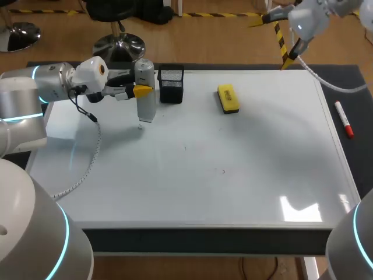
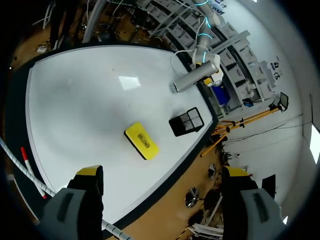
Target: Pick up the inspection probe, press it on each red-marked spot on the whiteboard one by one, put down the probe, pick up the eraser, and wipe off all the red marks.
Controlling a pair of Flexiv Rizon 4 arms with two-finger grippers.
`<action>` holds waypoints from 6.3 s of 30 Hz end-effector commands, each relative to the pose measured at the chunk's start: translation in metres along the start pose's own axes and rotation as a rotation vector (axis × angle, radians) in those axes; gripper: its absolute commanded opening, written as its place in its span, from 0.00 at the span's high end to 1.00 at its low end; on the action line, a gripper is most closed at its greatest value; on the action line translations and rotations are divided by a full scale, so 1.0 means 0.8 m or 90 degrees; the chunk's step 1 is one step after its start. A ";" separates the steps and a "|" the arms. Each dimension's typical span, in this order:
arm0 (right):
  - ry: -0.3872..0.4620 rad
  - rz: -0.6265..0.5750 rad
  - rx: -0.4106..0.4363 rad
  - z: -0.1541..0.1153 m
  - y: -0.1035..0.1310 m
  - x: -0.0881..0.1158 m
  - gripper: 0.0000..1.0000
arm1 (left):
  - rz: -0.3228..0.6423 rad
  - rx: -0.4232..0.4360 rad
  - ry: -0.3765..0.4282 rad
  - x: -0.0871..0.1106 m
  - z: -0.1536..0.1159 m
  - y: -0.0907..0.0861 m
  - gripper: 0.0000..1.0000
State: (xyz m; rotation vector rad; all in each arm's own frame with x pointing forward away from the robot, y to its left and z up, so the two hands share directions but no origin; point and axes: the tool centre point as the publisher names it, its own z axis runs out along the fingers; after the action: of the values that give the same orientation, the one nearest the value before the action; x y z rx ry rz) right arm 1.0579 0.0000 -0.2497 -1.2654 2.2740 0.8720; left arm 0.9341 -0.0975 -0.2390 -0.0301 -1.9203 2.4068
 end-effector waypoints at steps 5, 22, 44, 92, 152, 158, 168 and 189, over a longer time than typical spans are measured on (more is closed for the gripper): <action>0.002 0.016 -0.017 -0.019 0.004 -0.004 0.00 | 0.001 0.000 -0.001 0.000 0.001 -0.001 1.00; -0.014 0.050 -0.071 -0.033 0.013 -0.002 0.00 | 0.001 0.000 -0.001 0.000 0.001 -0.001 1.00; -0.017 0.032 -0.077 -0.037 0.013 0.000 0.00 | 0.001 0.000 -0.001 0.000 0.001 -0.001 1.00; -0.017 0.032 -0.077 -0.037 0.013 0.000 0.00 | 0.061 0.028 0.046 -0.131 0.053 -0.072 1.00; -0.017 0.032 -0.077 -0.037 0.013 0.000 0.00 | 0.036 0.044 0.000 -0.162 0.078 -0.005 1.00; -0.017 0.032 -0.077 -0.037 0.013 0.000 0.00 | 0.027 0.047 -0.008 -0.162 0.073 0.008 1.00; -0.017 0.032 -0.077 -0.037 0.013 0.000 0.00 | 0.018 0.056 -0.013 -0.161 0.068 0.024 1.00; -0.017 0.032 -0.077 -0.037 0.013 0.000 0.00 | 0.009 0.061 -0.019 -0.163 0.068 0.041 1.00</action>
State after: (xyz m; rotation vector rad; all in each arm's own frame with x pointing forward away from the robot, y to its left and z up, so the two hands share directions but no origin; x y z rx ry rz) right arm 1.0470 -0.0155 -0.2255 -1.2378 2.2690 1.0561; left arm 1.0590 -0.1645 -0.2626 0.0005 -1.8208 2.5192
